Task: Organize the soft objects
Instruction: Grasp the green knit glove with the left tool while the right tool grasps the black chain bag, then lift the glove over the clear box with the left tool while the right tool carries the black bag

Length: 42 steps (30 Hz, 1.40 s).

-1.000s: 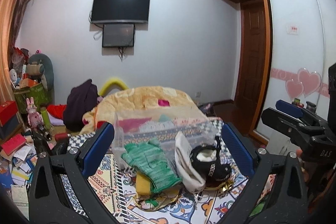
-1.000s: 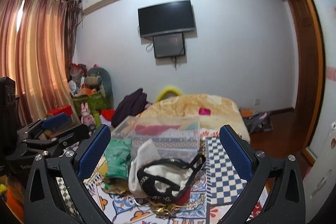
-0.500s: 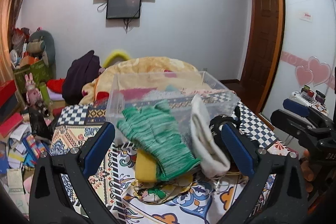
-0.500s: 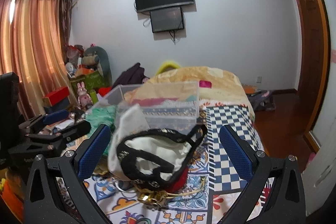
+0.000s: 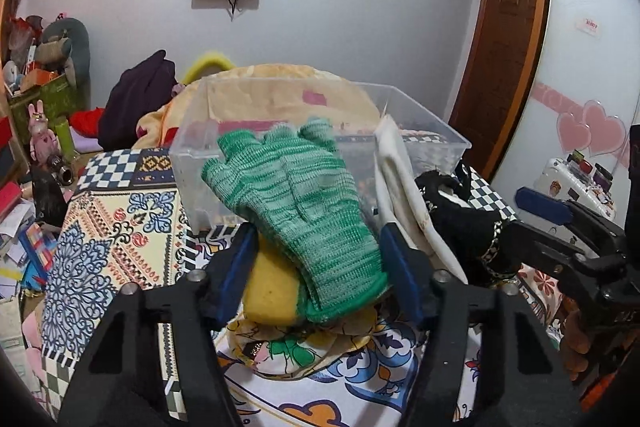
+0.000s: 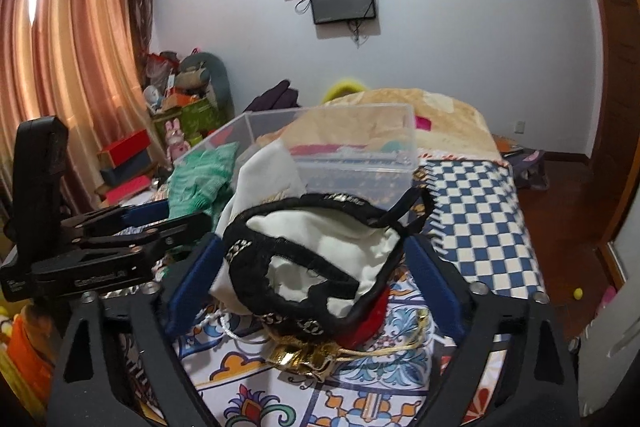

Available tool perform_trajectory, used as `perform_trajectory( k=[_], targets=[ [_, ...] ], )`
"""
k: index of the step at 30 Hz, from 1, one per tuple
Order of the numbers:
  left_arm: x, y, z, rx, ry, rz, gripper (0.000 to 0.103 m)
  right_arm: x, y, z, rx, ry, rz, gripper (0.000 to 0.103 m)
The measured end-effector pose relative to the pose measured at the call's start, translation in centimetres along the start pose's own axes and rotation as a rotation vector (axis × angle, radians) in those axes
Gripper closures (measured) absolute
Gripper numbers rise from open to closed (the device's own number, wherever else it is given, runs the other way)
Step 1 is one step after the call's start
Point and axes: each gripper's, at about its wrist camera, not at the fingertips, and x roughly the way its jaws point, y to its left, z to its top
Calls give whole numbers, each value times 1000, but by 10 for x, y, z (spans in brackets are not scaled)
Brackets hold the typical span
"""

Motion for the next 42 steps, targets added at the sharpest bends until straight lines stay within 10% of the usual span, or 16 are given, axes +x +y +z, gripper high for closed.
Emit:
perform_trajectory(
  k=[11, 25, 32, 36, 42],
  targets=[
    [-6, 7, -2, -21, -16, -19, 74, 16, 5, -4, 11, 81, 135, 70],
    [-36, -2, 7, 19, -120, -8, 91, -4, -5, 10, 90, -23, 155, 94],
    [-43, 2, 12, 7, -138, -15, 91, -7, -2, 21, 64, -18, 146, 92],
    [-43, 3, 10, 12, -133, -12, 91, -4, -4, 12, 80, 41, 140, 37],
    [-45, 0, 4, 20, -121, -16, 91, -12, 2, -6, 32, 58, 126, 34]
  ],
)
